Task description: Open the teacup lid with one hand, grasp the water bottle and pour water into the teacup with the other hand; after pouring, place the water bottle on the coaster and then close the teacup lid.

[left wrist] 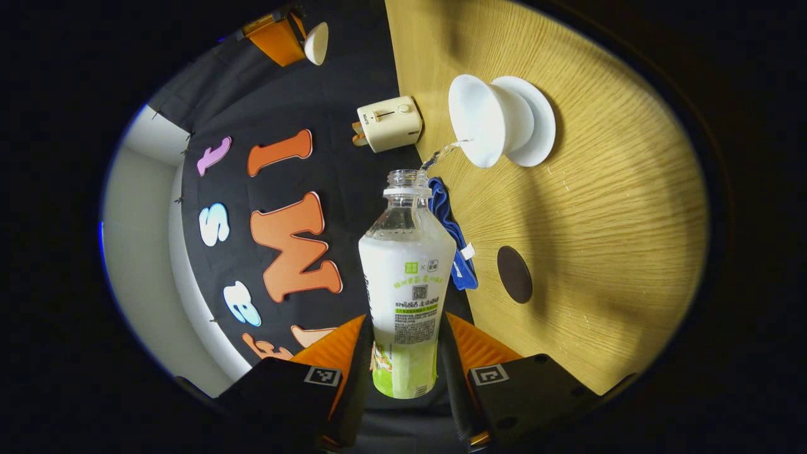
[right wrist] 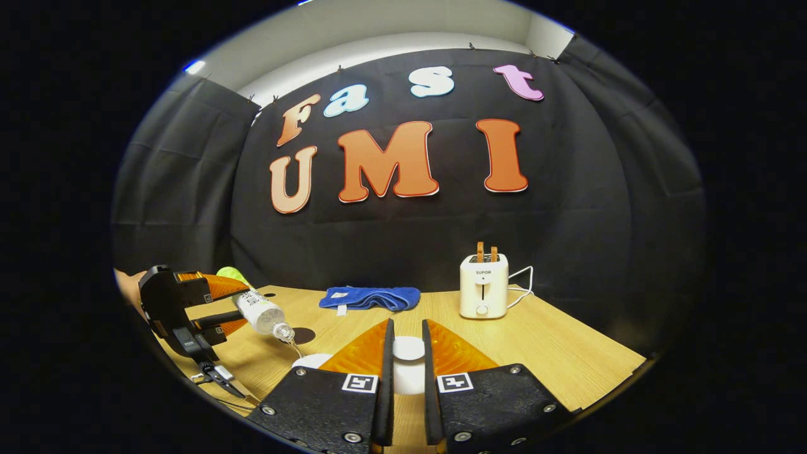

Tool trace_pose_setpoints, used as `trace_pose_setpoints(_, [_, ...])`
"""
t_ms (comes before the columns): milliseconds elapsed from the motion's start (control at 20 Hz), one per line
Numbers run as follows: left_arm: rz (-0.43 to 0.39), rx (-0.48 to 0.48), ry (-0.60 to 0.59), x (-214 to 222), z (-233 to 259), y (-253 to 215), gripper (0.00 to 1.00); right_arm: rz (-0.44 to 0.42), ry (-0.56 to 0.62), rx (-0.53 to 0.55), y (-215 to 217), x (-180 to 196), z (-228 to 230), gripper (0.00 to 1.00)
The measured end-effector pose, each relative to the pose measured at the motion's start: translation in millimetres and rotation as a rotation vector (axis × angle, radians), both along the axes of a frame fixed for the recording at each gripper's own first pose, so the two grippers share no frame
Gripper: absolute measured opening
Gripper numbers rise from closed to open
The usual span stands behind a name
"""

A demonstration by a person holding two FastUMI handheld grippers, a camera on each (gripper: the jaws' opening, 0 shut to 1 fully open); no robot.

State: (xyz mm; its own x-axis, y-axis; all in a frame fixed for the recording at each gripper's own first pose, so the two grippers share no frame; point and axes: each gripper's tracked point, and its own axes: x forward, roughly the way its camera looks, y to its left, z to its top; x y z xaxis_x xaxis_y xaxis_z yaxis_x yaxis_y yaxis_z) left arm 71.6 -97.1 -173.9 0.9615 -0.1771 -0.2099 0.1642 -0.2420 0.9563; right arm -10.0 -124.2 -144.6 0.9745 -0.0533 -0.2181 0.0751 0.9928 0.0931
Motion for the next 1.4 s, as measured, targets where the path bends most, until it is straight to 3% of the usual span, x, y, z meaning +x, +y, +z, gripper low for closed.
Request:
trace_pose_setpoints(550, [-0.021,0.028,-0.004,-2,7,-3,0.58,0.004,-0.010,0.014,-1,-2,2,0.20])
trace_pose_setpoints(600, [-0.027,0.030,-0.001,-4,7,-5,0.63,0.006,-0.010,0.015,1,-2,1,0.20])
trace_pose_setpoints(700, [-0.038,0.036,0.004,-4,2,-12,0.58,0.013,-0.010,0.011,3,-3,1,0.20])
trace_pose_setpoints(950, [-0.055,0.059,0.001,-4,1,-19,0.57,0.018,-0.011,0.010,3,-5,3,0.20])
trace_pose_setpoints(1050, [-0.059,0.072,-0.005,-4,4,-20,0.62,0.020,-0.010,0.001,3,-5,2,0.20])
trace_pose_setpoints(1100, [-0.060,0.078,-0.008,-5,5,-20,0.58,0.023,-0.010,-0.003,4,-5,3,0.20])
trace_pose_setpoints(1400, [-0.067,0.115,-0.021,-4,9,-18,0.60,0.032,-0.012,-0.006,9,-4,4,0.20])
